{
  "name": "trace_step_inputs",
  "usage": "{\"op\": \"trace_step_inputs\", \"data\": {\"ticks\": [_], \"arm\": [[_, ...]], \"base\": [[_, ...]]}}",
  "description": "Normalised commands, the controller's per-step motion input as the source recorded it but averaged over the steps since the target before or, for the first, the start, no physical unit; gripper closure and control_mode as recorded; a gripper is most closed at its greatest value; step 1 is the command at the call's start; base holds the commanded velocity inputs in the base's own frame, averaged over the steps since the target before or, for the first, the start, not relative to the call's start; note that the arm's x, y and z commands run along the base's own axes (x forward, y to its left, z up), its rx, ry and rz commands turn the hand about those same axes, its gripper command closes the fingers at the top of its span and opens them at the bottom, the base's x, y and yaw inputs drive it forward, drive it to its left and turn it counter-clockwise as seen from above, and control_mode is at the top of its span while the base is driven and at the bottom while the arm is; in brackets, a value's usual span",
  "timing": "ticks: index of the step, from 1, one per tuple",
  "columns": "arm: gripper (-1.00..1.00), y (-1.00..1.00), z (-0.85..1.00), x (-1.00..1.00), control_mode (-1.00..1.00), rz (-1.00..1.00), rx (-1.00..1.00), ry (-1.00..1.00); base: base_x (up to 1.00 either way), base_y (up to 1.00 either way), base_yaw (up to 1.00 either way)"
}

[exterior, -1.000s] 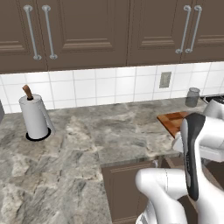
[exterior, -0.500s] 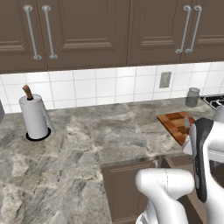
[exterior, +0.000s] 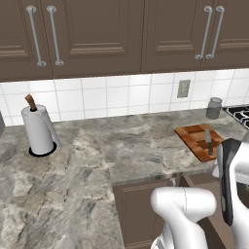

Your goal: Open the drawer on the right and place the cutting tools on the cutting board.

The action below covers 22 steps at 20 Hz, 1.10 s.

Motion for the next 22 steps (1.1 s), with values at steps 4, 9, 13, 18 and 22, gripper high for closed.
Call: {"op": "trace_step_inputs", "data": {"ticks": [4,9,13,18,22], "arm": [[-1.0,-0.39,-0.43,0.1,-1.0,-0.03,-0.06,0.0],[-1.0,-0.42,-0.44,0.2,-1.0,-0.01,-0.02,0.0],[-1.0,-0.34,-0.41,0.21,-1.0,0.0,0.0,0.03],[-1.0,-0.06,-0.47,0.19,-1.0,0.0,0.0,0.05],[-1.0,-0.11,-0.54,0.15,-1.0,0.0,0.01,0.04]], "base": [[0.0,0.0,0.0],[0.0,0.0,0.0],[0.0,0.0,0.0],[0.0,0.0,0.0],[0.0,0.0,0.0]]}}
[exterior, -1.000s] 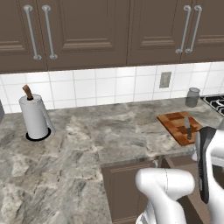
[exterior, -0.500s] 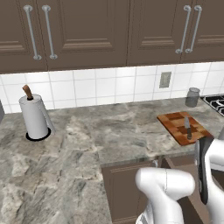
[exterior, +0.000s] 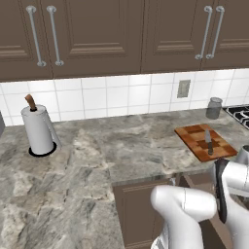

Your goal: Open the drawer on the right and place the cutting tools on the cutting board.

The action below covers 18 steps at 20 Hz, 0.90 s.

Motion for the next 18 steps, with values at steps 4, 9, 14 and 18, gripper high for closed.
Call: {"op": "trace_step_inputs", "data": {"ticks": [4,9,14,18], "arm": [[-1.0,-0.22,-0.5,0.11,-1.0,0.0,0.03,0.02],[-1.0,-0.18,-0.47,0.06,-1.0,0.0,0.03,0.01],[-1.0,-0.06,-0.32,0.07,-1.0,0.0,0.03,0.0],[-1.0,-0.05,-0.14,0.24,-1.0,0.0,0.03,0.01]], "base": [[0.0,0.0,0.0],[0.0,0.0,0.0],[0.0,0.0,0.0],[0.0,0.0,0.0]]}}
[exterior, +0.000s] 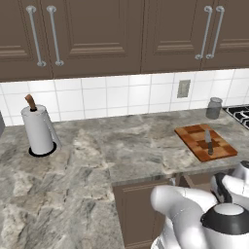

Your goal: Open the drawer on the right and place the cutting tools on the cutting board.

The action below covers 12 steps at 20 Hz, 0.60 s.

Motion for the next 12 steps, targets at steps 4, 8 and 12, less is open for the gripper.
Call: {"op": "trace_step_inputs", "data": {"ticks": [4,8,12], "arm": [[-1.0,-0.14,-0.13,0.41,-1.0,0.0,0.05,0.07],[-1.0,-0.21,-0.26,0.31,-1.0,0.02,0.04,0.1],[-1.0,-0.13,-0.38,0.12,-1.0,0.02,0.04,0.11]], "base": [[0.0,0.0,0.0],[0.0,0.0,0.0],[0.0,0.0,0.0]]}}
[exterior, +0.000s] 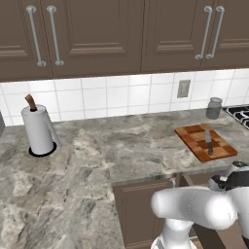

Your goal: Open the drawer on the right and place the cutting tools on the cutting board.

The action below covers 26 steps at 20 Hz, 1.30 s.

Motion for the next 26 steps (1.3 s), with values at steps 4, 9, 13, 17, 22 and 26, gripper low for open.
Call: {"op": "trace_step_inputs", "data": {"ticks": [4,9,13,17,22,26], "arm": [[-1.0,-0.01,-0.35,0.04,-1.0,0.03,0.04,0.09],[-1.0,0.0,-0.25,0.15,-1.0,0.01,0.02,0.06],[-1.0,0.0,-0.28,0.13,-1.0,0.0,0.0,0.03],[-1.0,0.0,-0.37,0.02,-1.0,0.0,0.0,0.03],[-1.0,0.04,-0.41,0.0,-1.0,0.0,0.0,0.04],[-1.0,0.13,-0.27,0.0,-1.0,0.0,0.0,0.01]], "base": [[0.0,0.0,0.0],[0.0,0.0,0.0],[0.0,0.0,0.0],[0.0,0.0,0.0],[0.0,0.0,0.0],[0.0,0.0,0.0]]}}
